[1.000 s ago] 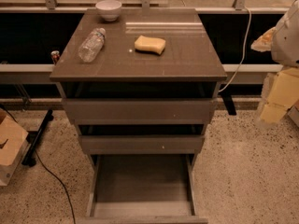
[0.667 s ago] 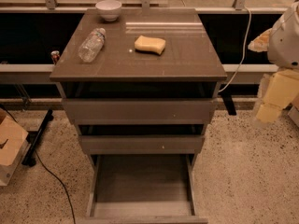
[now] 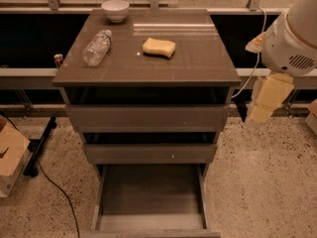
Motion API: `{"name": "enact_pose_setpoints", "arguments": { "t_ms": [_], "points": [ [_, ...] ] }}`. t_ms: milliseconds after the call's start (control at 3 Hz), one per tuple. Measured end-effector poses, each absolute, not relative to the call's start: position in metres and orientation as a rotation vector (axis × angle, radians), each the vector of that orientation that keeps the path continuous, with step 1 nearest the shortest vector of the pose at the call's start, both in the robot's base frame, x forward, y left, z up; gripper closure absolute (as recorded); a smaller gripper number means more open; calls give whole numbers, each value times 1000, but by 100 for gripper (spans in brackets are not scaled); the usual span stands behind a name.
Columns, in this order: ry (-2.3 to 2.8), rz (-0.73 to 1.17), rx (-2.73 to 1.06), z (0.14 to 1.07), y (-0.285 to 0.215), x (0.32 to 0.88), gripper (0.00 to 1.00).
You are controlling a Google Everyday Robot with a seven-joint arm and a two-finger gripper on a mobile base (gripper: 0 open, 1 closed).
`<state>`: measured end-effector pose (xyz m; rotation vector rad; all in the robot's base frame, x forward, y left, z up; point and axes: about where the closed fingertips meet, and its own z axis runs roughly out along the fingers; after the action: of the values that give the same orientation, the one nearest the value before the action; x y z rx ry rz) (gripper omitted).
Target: Place sponge into bottom drawer
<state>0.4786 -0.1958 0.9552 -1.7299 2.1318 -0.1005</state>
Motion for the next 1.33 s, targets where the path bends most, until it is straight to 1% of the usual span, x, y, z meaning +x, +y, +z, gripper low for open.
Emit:
{"name": "enact_pose_setpoints", "arguments": {
  "t_ms": [333,1000,1333],
  "points": [
    [2118,-97,-1604,951,-189,503,0],
    [2023,-77,-1453,937,-165,595,0],
    [1997,-63,-1413,933,-161,624,0]
  ]
}}
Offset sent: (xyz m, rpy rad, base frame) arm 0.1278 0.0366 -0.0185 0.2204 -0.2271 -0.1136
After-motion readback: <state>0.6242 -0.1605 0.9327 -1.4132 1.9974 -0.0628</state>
